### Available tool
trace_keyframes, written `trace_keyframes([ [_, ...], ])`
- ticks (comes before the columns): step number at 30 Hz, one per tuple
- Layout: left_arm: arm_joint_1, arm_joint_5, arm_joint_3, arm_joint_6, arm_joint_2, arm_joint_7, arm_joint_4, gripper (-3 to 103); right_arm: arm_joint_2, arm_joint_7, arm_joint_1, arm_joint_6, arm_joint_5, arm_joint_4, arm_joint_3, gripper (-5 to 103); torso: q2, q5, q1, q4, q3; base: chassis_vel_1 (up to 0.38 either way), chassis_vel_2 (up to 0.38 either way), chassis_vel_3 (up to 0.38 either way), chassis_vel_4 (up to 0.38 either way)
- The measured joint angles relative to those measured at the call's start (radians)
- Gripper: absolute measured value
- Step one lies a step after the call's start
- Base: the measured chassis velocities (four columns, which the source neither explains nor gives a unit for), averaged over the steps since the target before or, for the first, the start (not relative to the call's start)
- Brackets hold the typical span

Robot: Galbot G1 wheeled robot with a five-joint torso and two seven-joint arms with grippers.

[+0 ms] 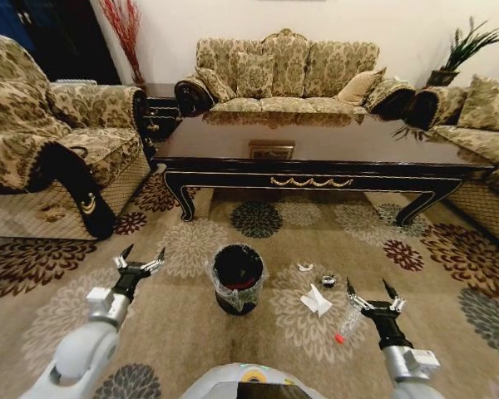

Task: Move to the front of the table and pick up the trash from the floor, then place it into the trash bin.

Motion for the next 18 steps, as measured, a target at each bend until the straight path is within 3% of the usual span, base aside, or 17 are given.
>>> trace_keyframes([
  [3, -0.042, -0.023, 0.037, 0.05, 0.06, -0.016, -0.027, 100, -0.001, 0.001, 0.005, -0.002, -0.001, -0.003, -0.004, 100, 0.0, 0.0001, 0.0, -0.0006, 0.0, 0.0, 0.0, 0.0, 0.0],
  [4, -0.051, -0.042, 0.048, 0.11, 0.097, -0.04, -0.057, 100, -0.013, 0.004, 0.023, -0.009, -0.001, -0.01, -0.021, 100, 0.0, 0.0001, 0.0, -0.0011, 0.0, 0.0, 0.0, 0.0, 0.0],
  [5, -0.053, -0.072, 0.052, 0.18, 0.119, -0.07, -0.079, 100, -0.023, 0.006, 0.038, -0.014, 0.0, -0.017, -0.036, 100, 0.0, 0.0004, 0.0, 0.0001, 0.0, 0.0, 0.0, 0.0, 0.0],
  [6, -0.053, -0.072, 0.052, 0.18, 0.119, -0.07, -0.079, 100, -0.023, 0.006, 0.038, -0.014, 0.0, -0.017, -0.036, 100, 0.0, 0.0004, 0.0, 0.0001, 0.0, 0.0, 0.0, 0.0, 0.0],
  [7, -0.067, -0.114, 0.074, 0.25, 0.146, -0.101, -0.091, 100, -0.027, 0.008, 0.044, -0.016, 0.0, -0.022, -0.043, 100, 0.0, 0.0012, 0.0, 0.0013, 0.0, 0.0, 0.0, 0.0, 0.0],
  [8, -0.083, -0.151, 0.103, 0.301, 0.168, -0.123, -0.098, 100, -0.027, 0.008, 0.044, -0.017, 0.001, -0.024, -0.044, 100, 0.0, 0.0009, 0.0, 0.0003, 0.0, 0.0, 0.0, 0.0, 0.0],
  [9, -0.083, -0.151, 0.103, 0.301, 0.168, -0.123, -0.098, 100, -0.027, 0.008, 0.044, -0.017, 0.001, -0.024, -0.044, 100, 0.0, 0.0009, 0.0, 0.0003, 0.0, 0.0, 0.0, 0.0, 0.0],
  [10, -0.117, -0.218, 0.157, 0.377, 0.2, -0.169, -0.109, 100, -0.026, 0.008, 0.042, -0.016, 0.002, -0.026, -0.041, 100, 0.0, -0.0004, 0.0, 0.0002, 0.0, 0.0, 0.0, 0.0, 0.0],
  [11, -0.135, -0.26, 0.185, 0.41, 0.213, -0.193, -0.116, 100, -0.025, 0.008, 0.038, -0.015, 0.003, -0.029, -0.036, 100, 0.0, 0.0, 0.0, 0.0, 0.0, 0.0, 0.0, 0.0, 0.0],
  [14, -0.17, -0.32, 0.245, 0.447, 0.226, -0.221, -0.116, 100, -0.022, 0.007, 0.031, -0.009, 0.005, -0.036, -0.027, 100, 0.0, 0.0001, 0.0, -0.0002, 0.0, 0.0, 0.0, 0.0, 0.0],
  [18, -0.202, -0.34, 0.298, 0.45, 0.226, -0.227, -0.092, 100, -0.02, 0.007, 0.026, -0.007, 0.005, -0.038, -0.025, 100, 0.0, 0.0002, 0.0, 0.0, 0.0, 0.0, 0.0, 0.0, 0.0],
])
